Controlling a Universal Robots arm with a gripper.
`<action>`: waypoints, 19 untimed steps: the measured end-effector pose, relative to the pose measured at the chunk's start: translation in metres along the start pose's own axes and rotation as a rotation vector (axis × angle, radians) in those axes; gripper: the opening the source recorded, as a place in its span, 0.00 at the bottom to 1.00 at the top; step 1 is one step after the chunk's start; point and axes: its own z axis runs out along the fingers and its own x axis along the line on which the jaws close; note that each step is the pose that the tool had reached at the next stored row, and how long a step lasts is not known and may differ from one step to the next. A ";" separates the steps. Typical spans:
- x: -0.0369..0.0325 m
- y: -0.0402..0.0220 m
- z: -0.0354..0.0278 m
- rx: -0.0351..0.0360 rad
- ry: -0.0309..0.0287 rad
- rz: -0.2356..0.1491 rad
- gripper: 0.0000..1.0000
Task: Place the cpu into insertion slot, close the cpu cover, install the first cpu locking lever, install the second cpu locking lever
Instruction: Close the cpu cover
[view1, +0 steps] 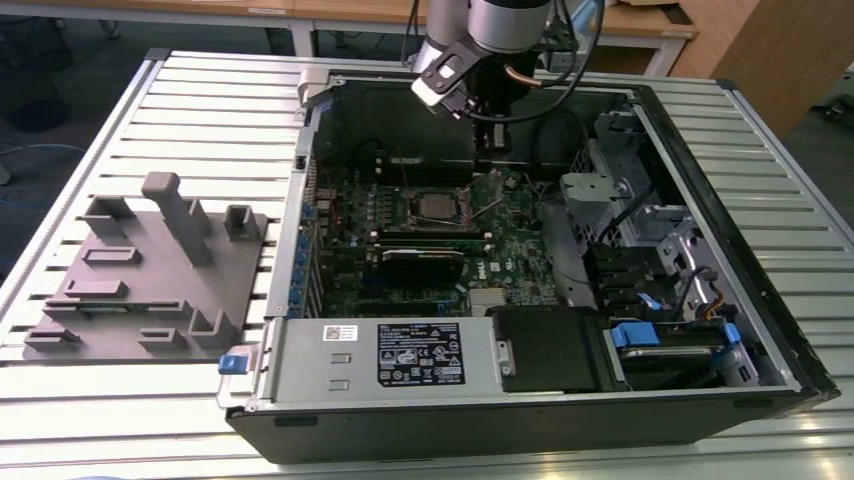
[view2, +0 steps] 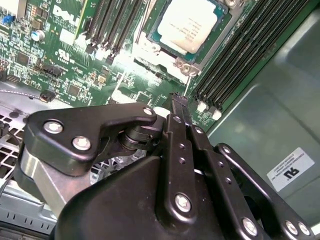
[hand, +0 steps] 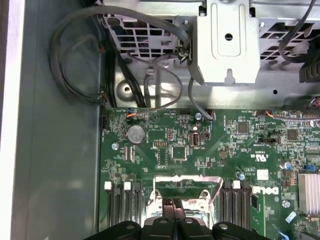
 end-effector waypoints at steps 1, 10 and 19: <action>0.0002 0.0007 0.0001 0.0000 0.0000 0.000 0.10; 0.0019 0.0082 0.0013 0.0000 0.0000 0.000 0.10; 0.0028 0.0108 0.0005 0.0001 -0.0003 0.000 0.10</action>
